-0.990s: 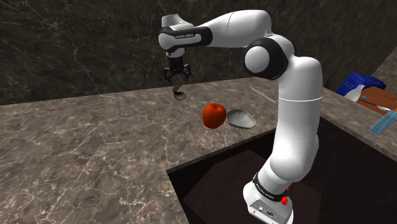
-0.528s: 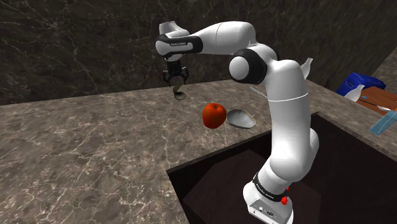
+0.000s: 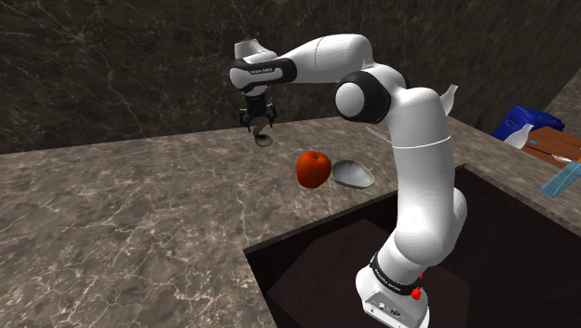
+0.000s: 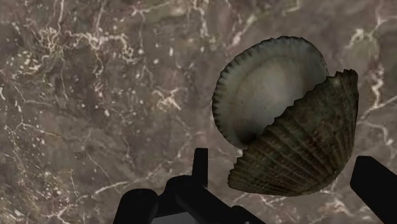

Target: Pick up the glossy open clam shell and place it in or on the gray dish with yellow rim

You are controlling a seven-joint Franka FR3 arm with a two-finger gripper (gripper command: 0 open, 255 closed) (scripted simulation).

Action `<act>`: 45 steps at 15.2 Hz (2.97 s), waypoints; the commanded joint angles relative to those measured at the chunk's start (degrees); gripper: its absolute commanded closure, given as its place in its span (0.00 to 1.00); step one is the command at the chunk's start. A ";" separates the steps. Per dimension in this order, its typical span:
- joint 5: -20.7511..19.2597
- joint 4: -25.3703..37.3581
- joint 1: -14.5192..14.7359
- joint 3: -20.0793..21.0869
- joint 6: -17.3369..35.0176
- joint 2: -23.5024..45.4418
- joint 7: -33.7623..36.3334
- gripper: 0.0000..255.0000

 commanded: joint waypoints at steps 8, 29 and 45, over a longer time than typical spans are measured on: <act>0.00 0.00 -0.01 0.00 0.03 0.02 0.00 1.00; 0.28 10.77 0.20 -0.08 -11.49 -0.90 -1.99 1.00; -0.89 -20.02 -2.05 -1.26 -4.55 -25.33 -4.27 1.00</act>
